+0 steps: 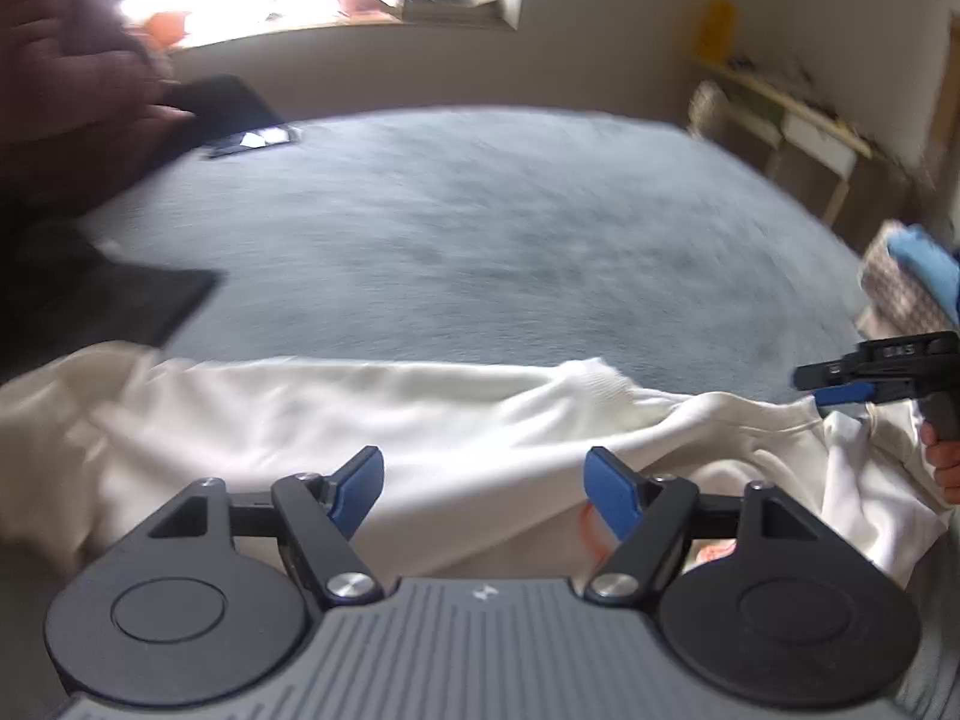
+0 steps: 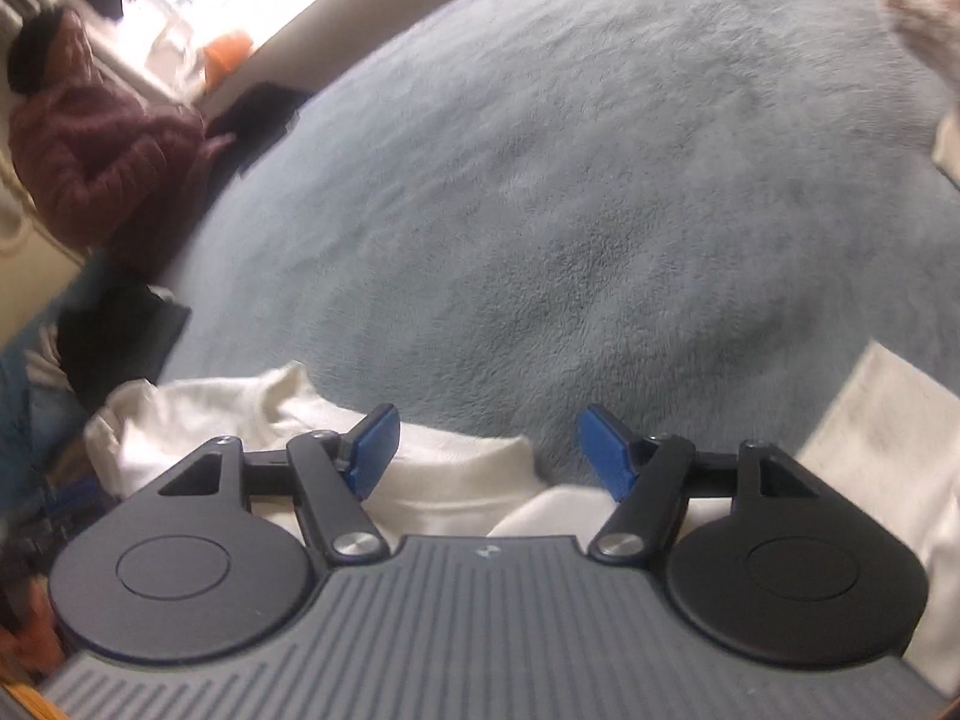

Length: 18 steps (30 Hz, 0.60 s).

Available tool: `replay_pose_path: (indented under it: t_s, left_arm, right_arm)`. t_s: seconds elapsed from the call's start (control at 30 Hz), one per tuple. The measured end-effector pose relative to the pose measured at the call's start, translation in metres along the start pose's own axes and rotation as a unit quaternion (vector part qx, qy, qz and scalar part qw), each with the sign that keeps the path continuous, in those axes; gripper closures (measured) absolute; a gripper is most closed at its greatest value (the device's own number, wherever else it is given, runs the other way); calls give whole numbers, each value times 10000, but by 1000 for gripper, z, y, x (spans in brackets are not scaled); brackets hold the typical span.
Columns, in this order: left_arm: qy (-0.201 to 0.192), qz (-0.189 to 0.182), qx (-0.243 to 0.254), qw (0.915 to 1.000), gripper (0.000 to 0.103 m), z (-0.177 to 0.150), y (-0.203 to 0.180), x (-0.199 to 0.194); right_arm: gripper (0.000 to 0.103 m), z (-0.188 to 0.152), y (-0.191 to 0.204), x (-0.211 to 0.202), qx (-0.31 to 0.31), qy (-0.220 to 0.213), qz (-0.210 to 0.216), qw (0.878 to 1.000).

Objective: Fold clothes
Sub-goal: 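Grasp the sweatshirt hem with the right gripper and spread it flat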

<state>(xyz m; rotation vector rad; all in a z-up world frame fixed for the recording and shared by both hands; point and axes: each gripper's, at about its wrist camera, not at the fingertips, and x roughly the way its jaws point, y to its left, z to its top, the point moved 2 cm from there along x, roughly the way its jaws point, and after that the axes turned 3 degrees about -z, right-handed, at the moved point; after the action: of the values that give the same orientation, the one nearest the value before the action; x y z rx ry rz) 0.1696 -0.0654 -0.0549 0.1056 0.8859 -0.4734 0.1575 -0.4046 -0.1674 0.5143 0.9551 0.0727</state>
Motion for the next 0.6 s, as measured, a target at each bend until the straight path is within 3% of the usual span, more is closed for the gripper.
replay_pose_path:
  t_s: [0.1, 0.3, 0.43, 0.5, 0.6]
  left_arm:
    - [267, 91, 332, 9991, 26, 26, -19, 38]
    - [695, -95, 552, 9960, 29, 48, -45, 99]
    - [1086, 140, 715, 9914, 55, 43, -53, 130]
    - [1077, 186, 634, 9920, 60, 39, -52, 137]
    - [890, 307, 695, 9931, 80, 38, -54, 137]
  right_arm:
    - [36, -2, 3, 9, -283, 218, -92, 9993]
    - [36, -13, 7, 0, -616, 495, 389, 9961]
    - [37, -15, 6, -2, -863, 567, 526, 9933]
    - [39, -15, 7, -1, -1006, 529, 526, 9921]
    - [44, -15, 12, 5, -1264, 422, 469, 9900]
